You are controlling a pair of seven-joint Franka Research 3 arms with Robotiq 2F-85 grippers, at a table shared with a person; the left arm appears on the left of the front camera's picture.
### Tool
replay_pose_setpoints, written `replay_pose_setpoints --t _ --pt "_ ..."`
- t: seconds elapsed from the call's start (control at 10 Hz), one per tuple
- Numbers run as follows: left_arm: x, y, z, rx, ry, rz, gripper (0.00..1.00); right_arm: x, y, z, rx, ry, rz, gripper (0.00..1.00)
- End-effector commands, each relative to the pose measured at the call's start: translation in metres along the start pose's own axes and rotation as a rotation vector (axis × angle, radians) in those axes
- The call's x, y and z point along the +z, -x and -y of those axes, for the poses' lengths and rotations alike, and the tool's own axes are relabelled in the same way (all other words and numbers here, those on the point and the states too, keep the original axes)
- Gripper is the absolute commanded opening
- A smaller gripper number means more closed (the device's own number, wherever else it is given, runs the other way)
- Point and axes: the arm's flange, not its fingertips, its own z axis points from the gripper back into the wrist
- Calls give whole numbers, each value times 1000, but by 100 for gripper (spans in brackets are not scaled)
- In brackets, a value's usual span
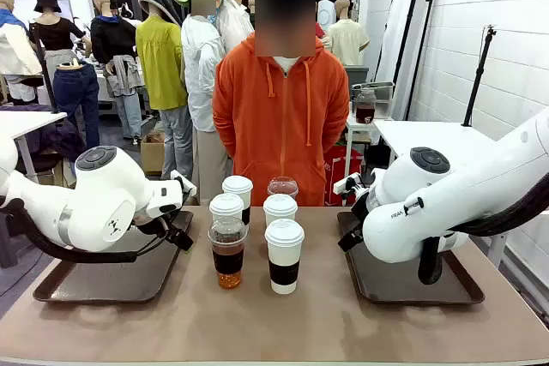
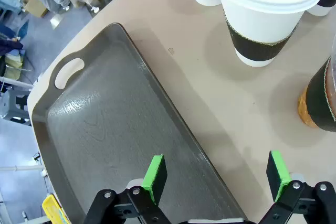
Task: Distribute the coffee onto the tray.
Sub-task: Pick up one iced Americano and place it on the right Handle tray.
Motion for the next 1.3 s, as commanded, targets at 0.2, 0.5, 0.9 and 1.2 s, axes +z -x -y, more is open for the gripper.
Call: replay_pose_setpoints --t 0.2,0.5,0.9,1.2 --pt "0 0 0 0 0 0 100 0 0 0 0 0 0 100" --pt "0 0 0 0 0 0 100 0 0 0 0 0 0 100" --pt "0 0 0 0 0 0 100 0 0 0 0 0 0 100" --pt "5 -3 -1 7 -6 1 100 3 -4 2 2 -9 6 100"
